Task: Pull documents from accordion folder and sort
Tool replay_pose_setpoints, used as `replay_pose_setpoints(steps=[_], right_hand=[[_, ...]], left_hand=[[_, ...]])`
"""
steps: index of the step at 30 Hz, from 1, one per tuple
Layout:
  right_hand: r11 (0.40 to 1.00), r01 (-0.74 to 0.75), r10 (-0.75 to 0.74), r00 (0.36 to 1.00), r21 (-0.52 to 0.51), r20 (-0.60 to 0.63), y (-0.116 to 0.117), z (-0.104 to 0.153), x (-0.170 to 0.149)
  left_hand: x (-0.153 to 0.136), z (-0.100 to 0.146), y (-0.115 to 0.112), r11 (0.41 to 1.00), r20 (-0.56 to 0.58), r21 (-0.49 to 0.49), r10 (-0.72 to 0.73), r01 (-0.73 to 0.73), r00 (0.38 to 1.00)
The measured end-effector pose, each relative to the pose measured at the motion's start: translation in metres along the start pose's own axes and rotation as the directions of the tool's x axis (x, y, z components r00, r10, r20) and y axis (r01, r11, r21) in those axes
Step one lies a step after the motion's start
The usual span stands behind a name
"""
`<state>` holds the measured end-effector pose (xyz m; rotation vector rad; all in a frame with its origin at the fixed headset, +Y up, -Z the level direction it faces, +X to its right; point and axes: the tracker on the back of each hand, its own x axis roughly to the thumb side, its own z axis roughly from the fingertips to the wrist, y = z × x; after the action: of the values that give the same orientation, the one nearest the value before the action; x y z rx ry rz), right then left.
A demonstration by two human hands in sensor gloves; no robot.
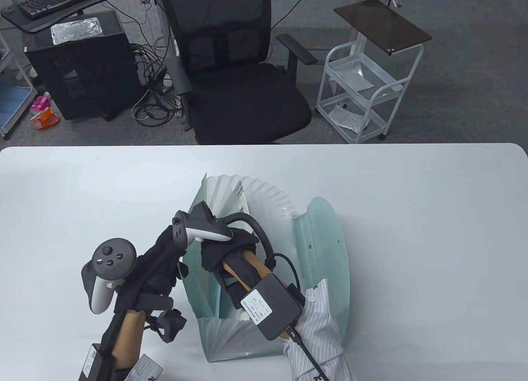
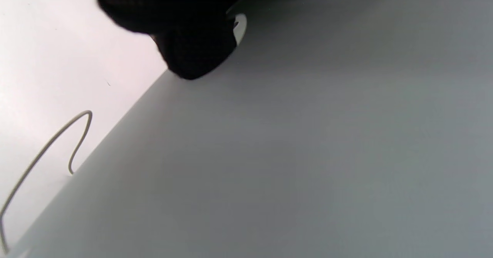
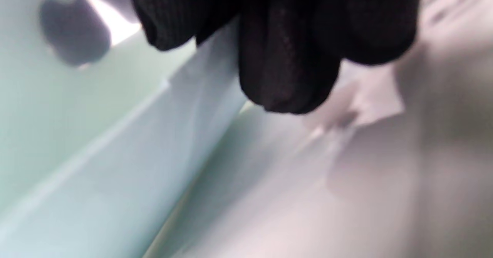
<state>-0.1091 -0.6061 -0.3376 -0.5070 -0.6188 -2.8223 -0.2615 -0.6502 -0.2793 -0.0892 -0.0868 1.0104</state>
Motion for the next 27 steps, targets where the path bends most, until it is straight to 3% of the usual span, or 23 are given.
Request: replay_pose_setpoints(steps=[6,12,17,21,27], right_hand=[[0.983,0.017,-0.027,0.998,-0.185,-0.052,-0.024,0.033,-0.022],[0.911,0.139,-0.171,0.984,-0.388,-0.049,-0.048,0.083,-0.06],[0.759,0.229,-0.313,0.949,-0.609,-0.032,-0.064,0.132,-0.106],[0.534,0.226,-0.437,0.899,-0.815,-0.038,-0.063,0.172,-0.155],[0.37,0.197,-0.586,0.808,-0.908,-0.063,-0.036,0.197,-0.229]], left_hand=[[0.0,-0.001,0.0,1.0,0.001,0.0,-0.001,0.001,1.0],[0.0,-0.001,-0.001,1.0,0.004,-0.004,-0.003,0.003,1.0],[0.001,-0.001,-0.003,1.0,0.009,0.002,-0.009,0.009,1.0],[0.001,-0.002,-0.004,1.0,0.008,-0.003,-0.002,0.002,1.0],[0.001,-0.002,-0.004,1.0,0.014,-0.006,-0.002,0.002,1.0]])
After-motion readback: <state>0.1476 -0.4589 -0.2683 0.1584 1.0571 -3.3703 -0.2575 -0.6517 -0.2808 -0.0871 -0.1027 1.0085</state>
